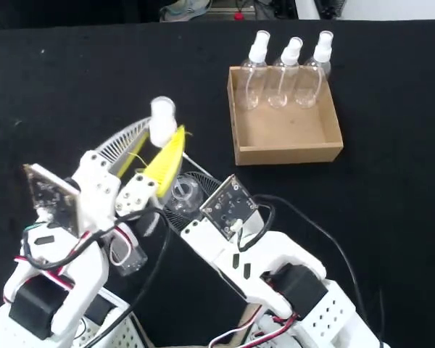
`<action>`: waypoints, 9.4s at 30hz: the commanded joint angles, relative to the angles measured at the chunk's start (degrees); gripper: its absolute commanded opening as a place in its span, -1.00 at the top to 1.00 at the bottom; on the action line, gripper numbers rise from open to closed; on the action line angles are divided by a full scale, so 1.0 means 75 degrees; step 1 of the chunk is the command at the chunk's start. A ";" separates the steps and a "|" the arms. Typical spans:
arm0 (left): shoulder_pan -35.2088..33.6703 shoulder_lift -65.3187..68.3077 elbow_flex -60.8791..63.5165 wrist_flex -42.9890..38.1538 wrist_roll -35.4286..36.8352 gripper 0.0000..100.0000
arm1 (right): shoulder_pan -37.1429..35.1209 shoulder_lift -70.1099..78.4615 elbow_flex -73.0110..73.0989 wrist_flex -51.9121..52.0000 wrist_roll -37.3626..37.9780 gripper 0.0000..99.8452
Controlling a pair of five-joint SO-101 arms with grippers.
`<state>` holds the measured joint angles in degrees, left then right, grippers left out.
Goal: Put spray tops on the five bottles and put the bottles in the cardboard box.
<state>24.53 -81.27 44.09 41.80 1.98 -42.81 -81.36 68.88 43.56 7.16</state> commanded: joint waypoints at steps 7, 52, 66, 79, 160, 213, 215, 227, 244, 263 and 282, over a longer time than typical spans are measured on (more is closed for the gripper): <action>0.0756 0.0000 -0.0193 0.0481 0.0082 0.93 | -0.0070 -0.0018 -0.0100 0.0023 -0.0023 0.89; 0.0346 -0.1453 0.1377 0.0598 0.0281 0.92 | -0.0070 -0.0018 -0.0088 0.0000 -0.0023 0.89; -0.0064 -0.1465 0.0721 0.0973 0.0281 0.67 | -0.0070 -0.0018 -0.0088 0.0000 -0.0023 0.89; -0.0322 -0.1371 -0.0041 0.1453 0.0270 0.67 | -0.0070 -0.0018 -0.0088 0.0000 -0.0023 0.89; -0.4800 -0.1465 0.5105 -0.0445 0.0340 0.68 | 0.4923 1.1610 -0.1881 -1.1417 -0.0973 0.89; -0.4812 -0.1465 0.5105 -0.0434 0.0340 0.68 | 0.4513 1.1376 -0.2104 -1.0104 -0.0973 0.49; -0.4812 -0.1465 0.5105 -0.0434 0.0340 0.68 | 0.4513 1.1212 -0.2022 -0.9987 -0.0973 0.49; -0.4812 -0.1465 0.5105 -0.0434 0.0340 0.68 | 0.4466 1.0884 -0.2022 -0.9155 -0.0985 0.13; -0.4859 -0.1465 0.5105 -0.0434 0.0340 0.68 | 0.4982 0.7062 -0.2081 -0.4431 -0.0985 0.13; -0.7027 -0.1465 0.4999 -0.0492 0.0996 0.68 | 0.0270 0.3839 -0.3757 0.2063 -0.0926 0.61; -0.9430 -0.1442 0.5011 -0.1078 0.3305 0.68 | -0.2297 1.0040 -0.5703 -0.0047 -0.2884 0.05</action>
<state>-45.89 -91.65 82.77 34.95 26.33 -58.20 -10.86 33.10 44.79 -11.65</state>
